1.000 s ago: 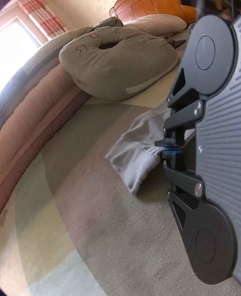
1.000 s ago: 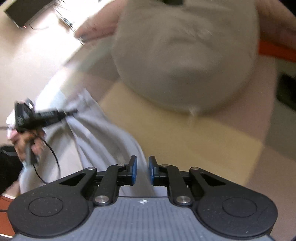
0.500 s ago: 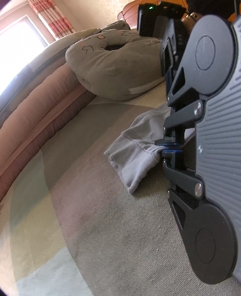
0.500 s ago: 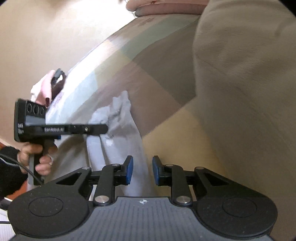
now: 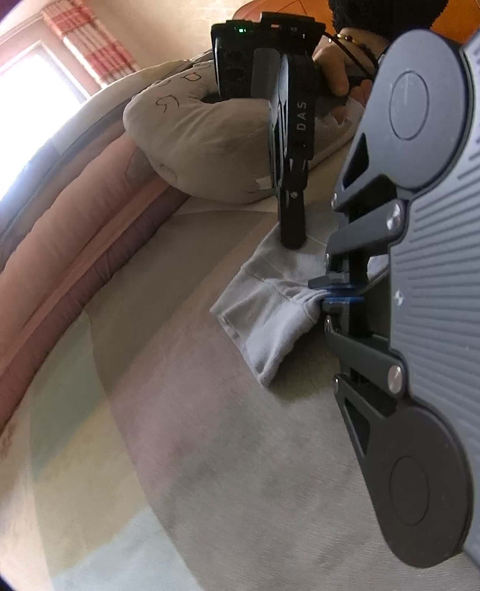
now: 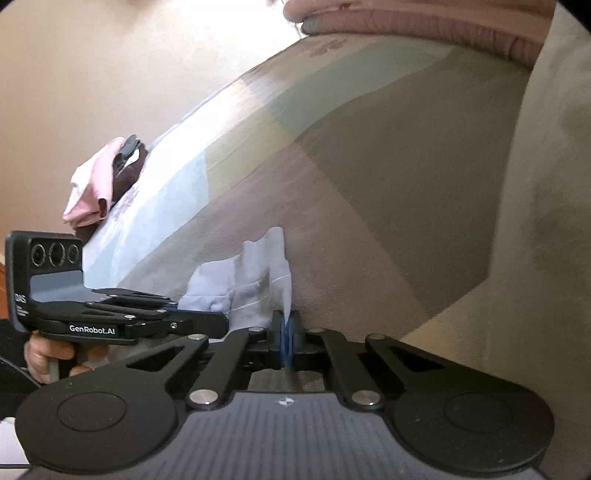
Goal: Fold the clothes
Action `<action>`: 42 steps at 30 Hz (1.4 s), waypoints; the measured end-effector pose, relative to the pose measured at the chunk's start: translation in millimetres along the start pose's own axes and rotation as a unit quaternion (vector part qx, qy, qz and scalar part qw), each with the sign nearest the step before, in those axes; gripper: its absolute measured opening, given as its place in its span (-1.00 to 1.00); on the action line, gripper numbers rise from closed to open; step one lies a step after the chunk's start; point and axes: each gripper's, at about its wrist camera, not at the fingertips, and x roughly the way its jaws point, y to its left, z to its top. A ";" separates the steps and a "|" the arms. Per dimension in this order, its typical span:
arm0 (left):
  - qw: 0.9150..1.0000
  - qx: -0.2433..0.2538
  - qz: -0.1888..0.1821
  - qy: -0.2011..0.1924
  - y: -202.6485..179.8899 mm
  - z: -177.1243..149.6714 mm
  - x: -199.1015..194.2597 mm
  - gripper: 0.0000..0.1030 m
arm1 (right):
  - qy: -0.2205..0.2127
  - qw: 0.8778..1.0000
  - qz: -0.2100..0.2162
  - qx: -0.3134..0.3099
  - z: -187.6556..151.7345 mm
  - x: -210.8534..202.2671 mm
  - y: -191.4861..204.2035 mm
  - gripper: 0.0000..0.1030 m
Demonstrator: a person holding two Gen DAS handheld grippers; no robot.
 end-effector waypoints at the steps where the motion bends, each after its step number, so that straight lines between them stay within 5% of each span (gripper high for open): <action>1: 1.000 0.007 -0.004 -0.004 -2.9 4.3 2.1 -0.87 | -0.006 1.000 -0.008 -0.002 1.4 -3.7 0.9 -0.96; 7: 0.998 0.065 -0.008 -0.019 -25.4 28.9 16.6 -0.87 | -0.054 0.997 -0.060 -0.007 13.2 -27.0 2.7 -0.96; 13: 0.993 0.097 0.061 0.010 -24.9 34.2 24.9 -0.68 | -0.065 0.992 -0.111 -0.018 13.0 -27.4 8.4 -0.89; 15: 0.992 0.104 0.077 -0.001 -22.9 35.7 17.1 -0.42 | -0.074 0.991 -0.114 -0.013 6.8 -36.4 9.7 -0.70; 20: 0.990 0.099 0.095 -0.042 -19.1 48.3 -5.9 -0.43 | -0.099 0.989 -0.112 -0.003 -22.8 -72.7 19.1 -0.03; 25: 0.990 0.132 0.046 -0.021 -38.4 43.8 5.5 -0.41 | -0.082 0.986 -0.143 0.013 -86.4 -89.7 47.7 0.09; 32: 0.970 0.225 0.093 0.007 -59.7 10.0 30.4 -0.25 | -0.076 0.978 -0.137 0.135 -167.0 -86.3 79.1 0.36; 38: 0.960 0.250 0.126 0.028 -80.0 7.3 23.6 -0.24 | -0.120 0.973 -0.132 0.148 -175.9 -71.3 98.4 0.96; 42: 0.953 0.267 0.139 0.029 -96.6 -3.4 5.2 -0.15 | -0.111 0.974 -0.141 0.139 -174.1 -64.0 103.0 1.00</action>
